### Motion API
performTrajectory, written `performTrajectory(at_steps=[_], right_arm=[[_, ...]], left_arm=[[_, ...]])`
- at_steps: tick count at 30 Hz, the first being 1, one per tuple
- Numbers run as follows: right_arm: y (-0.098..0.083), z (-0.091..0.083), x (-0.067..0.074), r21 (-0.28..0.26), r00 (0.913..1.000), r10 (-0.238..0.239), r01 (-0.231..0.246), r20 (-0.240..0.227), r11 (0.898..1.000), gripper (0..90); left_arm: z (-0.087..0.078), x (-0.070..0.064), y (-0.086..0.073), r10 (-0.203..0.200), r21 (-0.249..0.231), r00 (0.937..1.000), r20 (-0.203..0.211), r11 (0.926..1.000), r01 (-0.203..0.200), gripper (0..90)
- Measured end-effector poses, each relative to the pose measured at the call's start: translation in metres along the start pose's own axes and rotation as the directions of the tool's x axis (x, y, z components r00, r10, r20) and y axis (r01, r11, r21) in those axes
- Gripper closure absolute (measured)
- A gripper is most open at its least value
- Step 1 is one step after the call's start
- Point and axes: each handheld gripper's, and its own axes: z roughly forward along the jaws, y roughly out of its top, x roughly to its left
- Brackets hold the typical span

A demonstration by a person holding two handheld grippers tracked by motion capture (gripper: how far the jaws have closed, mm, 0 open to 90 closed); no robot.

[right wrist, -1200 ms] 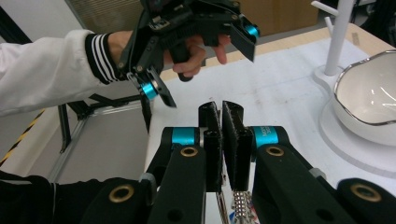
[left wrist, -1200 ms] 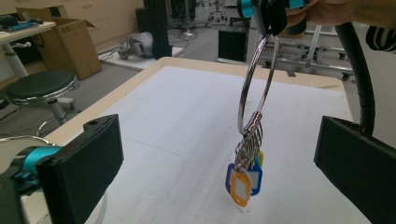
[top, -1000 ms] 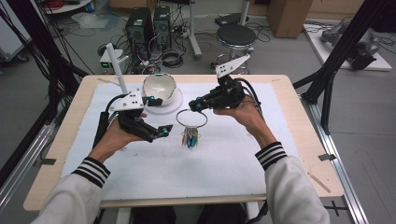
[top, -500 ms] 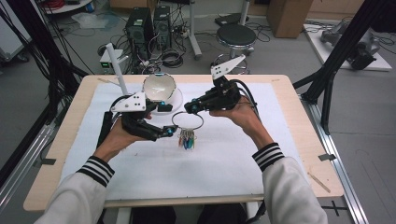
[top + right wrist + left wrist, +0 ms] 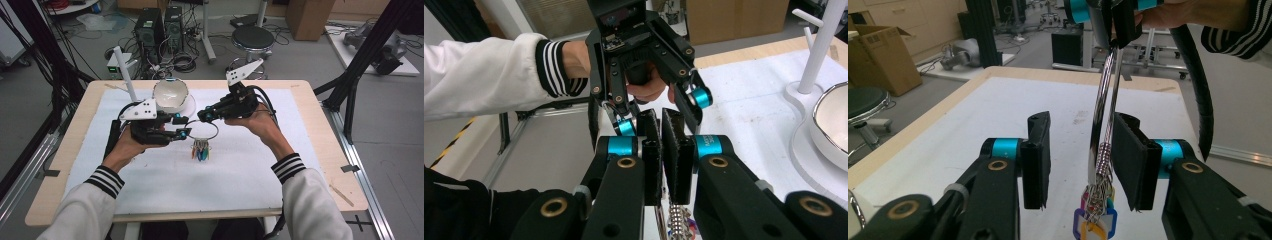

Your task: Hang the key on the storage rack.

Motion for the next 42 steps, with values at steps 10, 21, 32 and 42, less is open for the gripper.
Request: performTrajectory(at_steps=[10,21,32,42], right_arm=[[0.0,-0.001,0.0,0.002,1.0,0.001,-0.002,0.007,1.0,87.9],[-0.001,-0.001,-0.001,-0.003,1.0,-0.003,0.003,-0.001,1.0,87.8],[-0.001,0.001,0.003,-0.059,0.9856,-0.064,0.074,0.156,0.996,40.7],[-0.017,0.007,0.008,0.036,0.9508,-0.095,0.088,0.295,0.995,0.8]], left_arm=[[0.001,0.0,0.0,-0.018,0.019,0.9996,0.022,0.9997,0.018,78.4],[-0.002,-0.001,0.001,-0.014,0.017,0.9995,0.028,0.9998,0.013,86.6],[-0.001,-0.003,0.0,-0.017,0.054,0.9998,0.006,0.9984,0.016,87.0],[-0.01,-0.001,0.0,-0.042,0.04,0.999,-0.017,0.9983,0.043,87.0]])
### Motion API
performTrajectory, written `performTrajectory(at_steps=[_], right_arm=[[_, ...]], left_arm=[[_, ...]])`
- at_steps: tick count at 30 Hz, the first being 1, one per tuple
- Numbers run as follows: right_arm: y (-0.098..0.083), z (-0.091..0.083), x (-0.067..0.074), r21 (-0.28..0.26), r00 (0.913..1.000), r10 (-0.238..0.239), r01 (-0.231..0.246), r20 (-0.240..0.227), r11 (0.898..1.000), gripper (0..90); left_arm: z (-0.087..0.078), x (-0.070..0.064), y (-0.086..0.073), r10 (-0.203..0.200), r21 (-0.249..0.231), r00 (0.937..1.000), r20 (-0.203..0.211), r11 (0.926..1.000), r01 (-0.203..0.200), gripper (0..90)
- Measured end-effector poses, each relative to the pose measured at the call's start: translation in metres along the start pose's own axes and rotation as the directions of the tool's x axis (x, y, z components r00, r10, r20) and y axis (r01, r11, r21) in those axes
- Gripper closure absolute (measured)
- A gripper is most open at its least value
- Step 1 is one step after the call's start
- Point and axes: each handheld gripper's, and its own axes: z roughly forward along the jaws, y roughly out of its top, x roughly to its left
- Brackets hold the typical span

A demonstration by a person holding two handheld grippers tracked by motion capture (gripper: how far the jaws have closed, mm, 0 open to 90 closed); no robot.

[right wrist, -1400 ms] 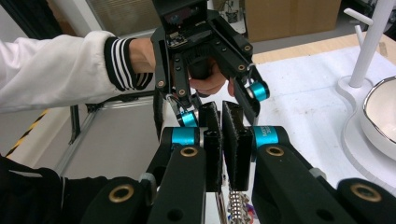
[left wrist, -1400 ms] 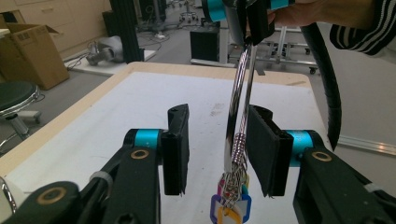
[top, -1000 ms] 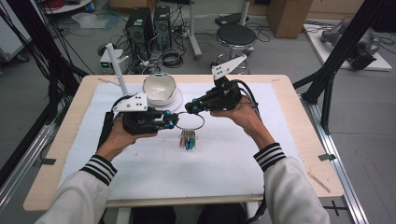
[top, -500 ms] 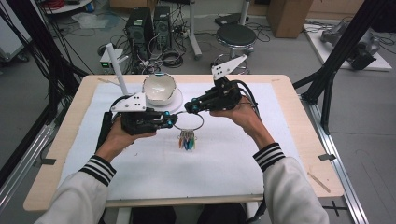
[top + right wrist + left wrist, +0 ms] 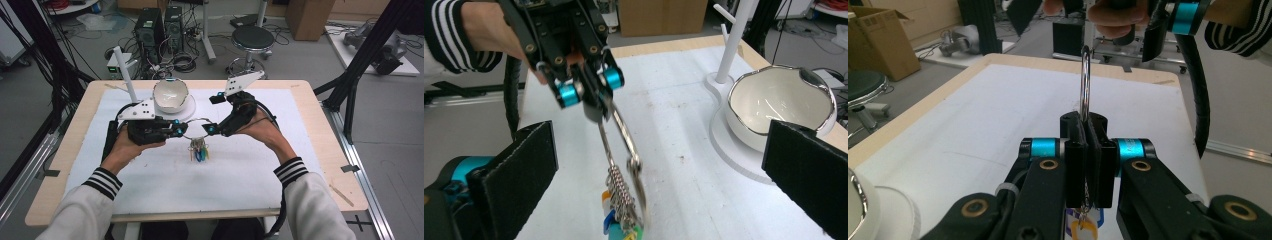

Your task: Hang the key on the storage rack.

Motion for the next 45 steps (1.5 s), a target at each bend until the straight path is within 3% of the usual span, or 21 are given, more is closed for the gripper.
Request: performTrajectory(at_steps=[7,9,14,17,20,27,33,35,39,45], right_arm=[[-0.016,-0.012,-0.003,-0.028,0.9984,0.024,-0.023,0.051,0.999,0.9],[-0.024,-0.017,-0.003,-0.046,0.9968,0.061,-0.058,0.052,0.997,0.9],[-0.051,-0.028,-0.004,-0.058,0.9881,0.121,-0.115,0.096,0.992,0.9],[-0.067,-0.036,-0.006,-0.097,0.9807,0.151,-0.139,0.125,0.986,0.9],[-0.083,-0.044,-0.006,-0.118,0.9722,0.191,-0.176,0.135,0.977,0.8],[-0.112,-0.063,-0.006,-0.173,0.9513,0.24,-0.208,0.193,0.963,0.8],[-0.134,-0.072,-0.002,-0.197,0.9278,0.289,-0.246,0.235,0.949,0.8],[-0.142,-0.074,-0.003,-0.201,0.9134,0.302,-0.253,0.273,0.946,0.8],[-0.155,-0.077,-0.001,-0.219,0.8928,0.336,-0.278,0.301,0.935,0.8],[-0.169,-0.08,0.003,-0.23,0.878,0.341,-0.275,0.335,0.933,0.8]], left_arm=[[-0.012,0.005,0.003,-0.035,-0.002,0.9989,-0.032,0.9994,0.035,87.0],[-0.017,0.007,0.003,-0.036,-0.01,0.9985,-0.041,0.9993,0.036,87.0],[-0.029,0.015,0.004,-0.04,0.003,0.9973,-0.061,0.9992,0.04,87.0],[-0.036,0.02,0.006,-0.04,0.012,0.9956,-0.085,0.9991,0.041,87.0],[-0.046,0.026,0.01,-0.049,0.008,0.9937,-0.101,0.9987,0.05,87.0],[-0.067,0.041,0.02,-0.046,0.02,0.9883,-0.145,0.9986,0.049,87.0],[-0.083,0.052,0.027,-0.044,0.02,0.9827,-0.18,0.9986,0.049,87.0],[-0.088,0.055,0.028,-0.048,0.022,0.9796,-0.195,0.9984,0.053,87.0],[-0.098,0.063,0.03,-0.056,0.03,0.9727,-0.225,0.9974,0.065,87.0],[-0.11,0.076,0.032,-0.08,0.031,0.959,-0.272,0.9953,0.092,87.0]])
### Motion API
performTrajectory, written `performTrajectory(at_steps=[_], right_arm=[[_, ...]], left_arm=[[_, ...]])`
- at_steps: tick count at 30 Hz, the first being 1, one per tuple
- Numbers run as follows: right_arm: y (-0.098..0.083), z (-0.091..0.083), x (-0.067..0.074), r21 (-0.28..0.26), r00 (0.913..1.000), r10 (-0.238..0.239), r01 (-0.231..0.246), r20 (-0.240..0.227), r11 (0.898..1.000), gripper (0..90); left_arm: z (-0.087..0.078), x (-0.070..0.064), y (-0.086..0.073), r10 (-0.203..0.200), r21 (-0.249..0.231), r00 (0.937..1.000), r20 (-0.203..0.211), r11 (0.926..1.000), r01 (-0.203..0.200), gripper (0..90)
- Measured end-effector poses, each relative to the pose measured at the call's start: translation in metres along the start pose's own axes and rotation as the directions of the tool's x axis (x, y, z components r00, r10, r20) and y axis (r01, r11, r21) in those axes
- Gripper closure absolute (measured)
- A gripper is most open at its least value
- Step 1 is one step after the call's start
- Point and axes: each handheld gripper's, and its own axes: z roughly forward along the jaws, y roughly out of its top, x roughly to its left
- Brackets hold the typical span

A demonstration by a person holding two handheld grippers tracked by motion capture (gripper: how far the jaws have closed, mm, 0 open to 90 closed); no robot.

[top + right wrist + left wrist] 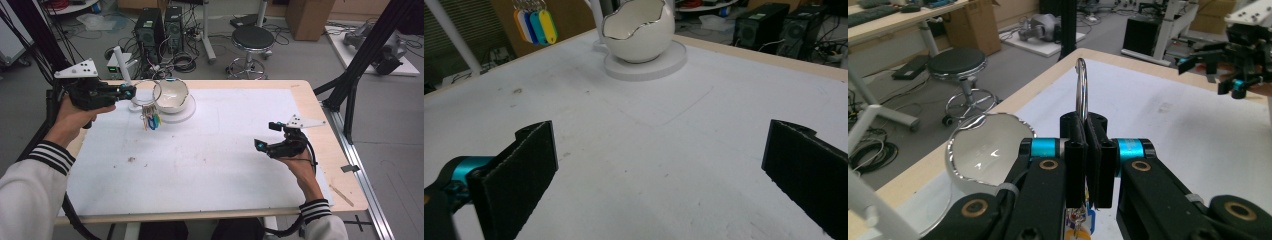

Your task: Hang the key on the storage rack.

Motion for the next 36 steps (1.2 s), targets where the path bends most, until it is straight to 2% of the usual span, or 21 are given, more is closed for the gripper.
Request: performTrajectory(at_steps=[5,10,15,21,28,36], right_arm=[[-0.015,-0.006,-0.001,-0.036,0.999,0.027,-0.026,0.034,0.999,0.9],[-0.027,-0.011,0.0,-0.083,0.9975,0.024,-0.019,0.066,0.996,0.9],[-0.034,-0.013,0.002,-0.093,0.9965,0.028,-0.02,0.079,0.995,0.8],[-0.045,-0.014,0.008,-0.121,0.994,0.017,-0.003,0.108,0.993,0.8],[-0.058,-0.014,0.014,-0.156,0.9905,0.004,0.018,0.138,0.988,0.8],[-0.069,-0.013,0.017,-0.182,0.986,0.005,0.025,0.167,0.983,0.9]], left_arm=[[-0.005,0.013,-0.002,-0.029,0.017,0.9987,-0.042,0.9994,0.03,87.0],[-0.008,0.027,-0.005,-0.054,0.025,0.9957,-0.076,0.9981,0.056,87.0],[-0.01,0.041,-0.01,-0.094,0.021,0.989,-0.115,0.9951,0.097,86.9],[-0.009,0.054,-0.017,-0.115,0.039,0.9812,-0.155,0.9917,0.122,86.9],[-0.011,0.069,-0.028,-0.152,0.051,0.9654,-0.212,0.9847,0.166,87.0],[-0.007,0.082,-0.046,-0.195,0.08,0.9453,-0.262,0.9717,0.222,86.9]])
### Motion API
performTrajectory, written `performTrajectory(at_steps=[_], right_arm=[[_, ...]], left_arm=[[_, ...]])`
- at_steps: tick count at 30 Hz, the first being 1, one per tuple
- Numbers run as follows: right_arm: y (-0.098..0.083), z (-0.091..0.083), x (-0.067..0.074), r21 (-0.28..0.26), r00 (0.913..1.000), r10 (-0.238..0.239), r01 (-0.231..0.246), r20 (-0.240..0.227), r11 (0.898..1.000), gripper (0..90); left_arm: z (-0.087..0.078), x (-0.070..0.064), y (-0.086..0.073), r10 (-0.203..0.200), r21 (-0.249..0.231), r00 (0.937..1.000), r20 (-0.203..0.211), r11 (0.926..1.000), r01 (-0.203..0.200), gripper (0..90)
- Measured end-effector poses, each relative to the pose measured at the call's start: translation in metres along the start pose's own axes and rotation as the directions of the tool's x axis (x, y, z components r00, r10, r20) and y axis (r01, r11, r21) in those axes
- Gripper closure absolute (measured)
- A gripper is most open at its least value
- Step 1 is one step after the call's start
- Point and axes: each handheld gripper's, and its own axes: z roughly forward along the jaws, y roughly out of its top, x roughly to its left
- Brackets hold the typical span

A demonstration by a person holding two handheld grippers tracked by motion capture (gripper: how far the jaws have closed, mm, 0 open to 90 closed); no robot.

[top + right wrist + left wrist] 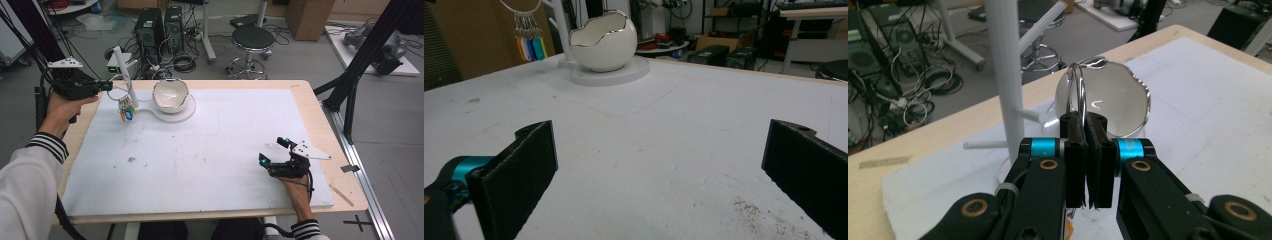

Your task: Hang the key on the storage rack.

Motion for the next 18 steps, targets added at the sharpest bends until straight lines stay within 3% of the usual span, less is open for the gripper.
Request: performTrajectory(at_steps=[11,18], right_arm=[[-0.009,-0.003,0.003,-0.057,0.9998,0.012,-0.012,0.012,0.998,0.8],[-0.01,-0.004,0.004,-0.063,0.9998,0.009,-0.008,0.016,0.998,0.9]], left_arm=[[0.016,0.014,-0.008,-0.032,0.025,0.9993,-0.02,0.9991,0.033,86.9],[0.023,0.024,-0.012,-0.057,0.028,0.9978,-0.034,0.9979,0.058,86.9]])
